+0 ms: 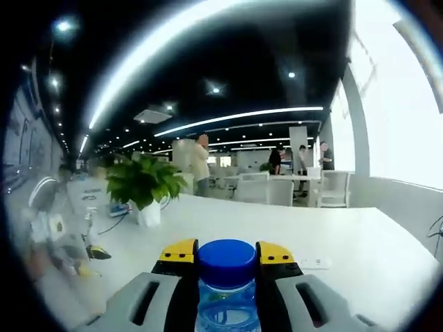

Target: Open the cover put in the Mizone put the cover back on

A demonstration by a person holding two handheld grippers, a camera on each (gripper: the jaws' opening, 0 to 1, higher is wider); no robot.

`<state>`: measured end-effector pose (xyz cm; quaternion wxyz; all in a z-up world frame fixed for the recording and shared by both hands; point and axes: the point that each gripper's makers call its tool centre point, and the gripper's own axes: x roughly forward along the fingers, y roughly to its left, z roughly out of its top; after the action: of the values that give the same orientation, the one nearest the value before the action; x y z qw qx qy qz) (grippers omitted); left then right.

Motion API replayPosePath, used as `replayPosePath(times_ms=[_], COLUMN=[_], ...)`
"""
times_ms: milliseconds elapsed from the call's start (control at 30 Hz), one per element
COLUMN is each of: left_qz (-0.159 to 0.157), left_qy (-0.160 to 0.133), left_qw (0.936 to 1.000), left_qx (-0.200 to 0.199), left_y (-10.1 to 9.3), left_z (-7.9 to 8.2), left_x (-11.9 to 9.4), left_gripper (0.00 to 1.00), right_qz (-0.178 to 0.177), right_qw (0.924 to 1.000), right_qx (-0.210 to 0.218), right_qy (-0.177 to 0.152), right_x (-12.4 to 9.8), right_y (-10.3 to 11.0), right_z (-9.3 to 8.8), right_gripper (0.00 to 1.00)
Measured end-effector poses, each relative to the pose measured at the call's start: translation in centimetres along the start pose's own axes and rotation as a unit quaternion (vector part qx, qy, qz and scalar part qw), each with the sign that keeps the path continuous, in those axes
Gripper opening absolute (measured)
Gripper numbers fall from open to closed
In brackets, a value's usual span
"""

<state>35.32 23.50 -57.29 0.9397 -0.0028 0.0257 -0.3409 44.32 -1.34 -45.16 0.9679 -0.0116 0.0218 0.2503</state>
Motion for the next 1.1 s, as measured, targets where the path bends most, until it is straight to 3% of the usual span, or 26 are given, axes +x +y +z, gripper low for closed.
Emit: replayPosePath(times_ms=[267,567,1100], left_qz=[-0.001,0.0,-0.004], left_qy=[0.0,0.001,0.0], left_qw=[1.0,1.0,1.0], left_qx=[0.001,0.001,0.007], left_y=[0.0,0.2,0.2], left_z=[0.0,-0.1,0.0], left_x=[0.0,0.0,0.1], left_gripper=[0.33,0.33,0.33], right_qz=[0.01,0.036,0.087], right_qw=[0.9999,0.9992,0.996], right_qx=[-0.005,-0.011,-0.012], right_qy=[-0.002,-0.013,-0.018], right_x=[0.0,0.4,3.2], right_y=[0.4,2.3,5.2], right_z=[1.0,2.3,3.9], right_gripper=[0.24,0.24,0.23])
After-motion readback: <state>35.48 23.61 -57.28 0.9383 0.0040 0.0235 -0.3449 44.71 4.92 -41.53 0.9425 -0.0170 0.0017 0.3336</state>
